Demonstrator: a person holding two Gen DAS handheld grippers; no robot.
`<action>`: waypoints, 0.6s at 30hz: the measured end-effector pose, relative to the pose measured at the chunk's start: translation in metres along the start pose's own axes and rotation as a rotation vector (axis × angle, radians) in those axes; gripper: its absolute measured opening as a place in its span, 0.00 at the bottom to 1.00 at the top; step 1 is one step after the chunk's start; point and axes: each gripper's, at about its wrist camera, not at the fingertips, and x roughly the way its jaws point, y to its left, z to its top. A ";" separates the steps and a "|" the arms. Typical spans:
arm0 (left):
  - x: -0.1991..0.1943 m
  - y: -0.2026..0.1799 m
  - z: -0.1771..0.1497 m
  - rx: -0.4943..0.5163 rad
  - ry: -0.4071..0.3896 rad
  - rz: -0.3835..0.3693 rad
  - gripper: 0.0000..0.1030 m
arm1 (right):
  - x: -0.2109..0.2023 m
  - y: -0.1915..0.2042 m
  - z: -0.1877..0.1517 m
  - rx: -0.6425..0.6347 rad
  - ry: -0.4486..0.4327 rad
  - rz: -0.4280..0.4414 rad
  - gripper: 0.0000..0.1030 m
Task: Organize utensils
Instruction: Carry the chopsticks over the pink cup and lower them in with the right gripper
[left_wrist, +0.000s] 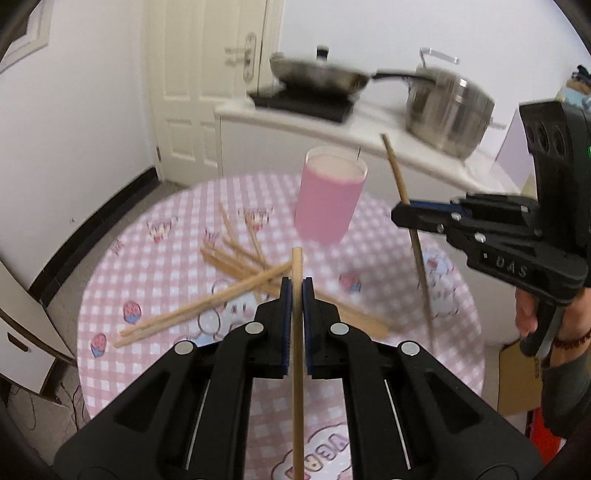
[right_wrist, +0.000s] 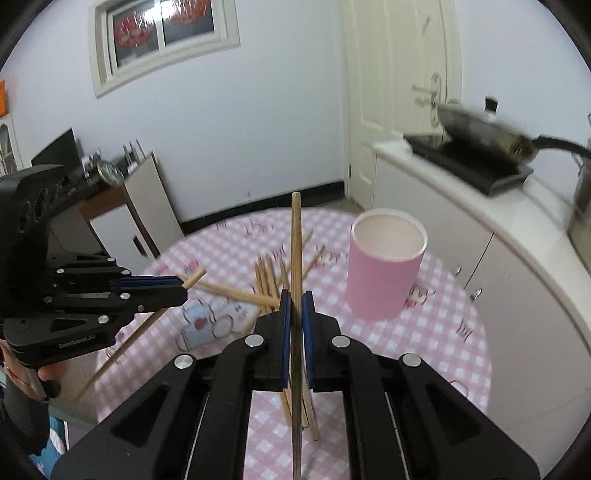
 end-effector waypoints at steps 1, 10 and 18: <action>-0.005 -0.002 0.003 -0.005 -0.017 0.000 0.06 | -0.004 0.000 0.001 -0.001 -0.009 -0.001 0.05; -0.030 -0.012 0.033 -0.089 -0.191 0.004 0.06 | -0.033 -0.001 0.017 -0.018 -0.099 -0.036 0.05; -0.037 -0.029 0.077 -0.102 -0.378 -0.006 0.06 | -0.060 -0.009 0.050 -0.057 -0.178 -0.083 0.05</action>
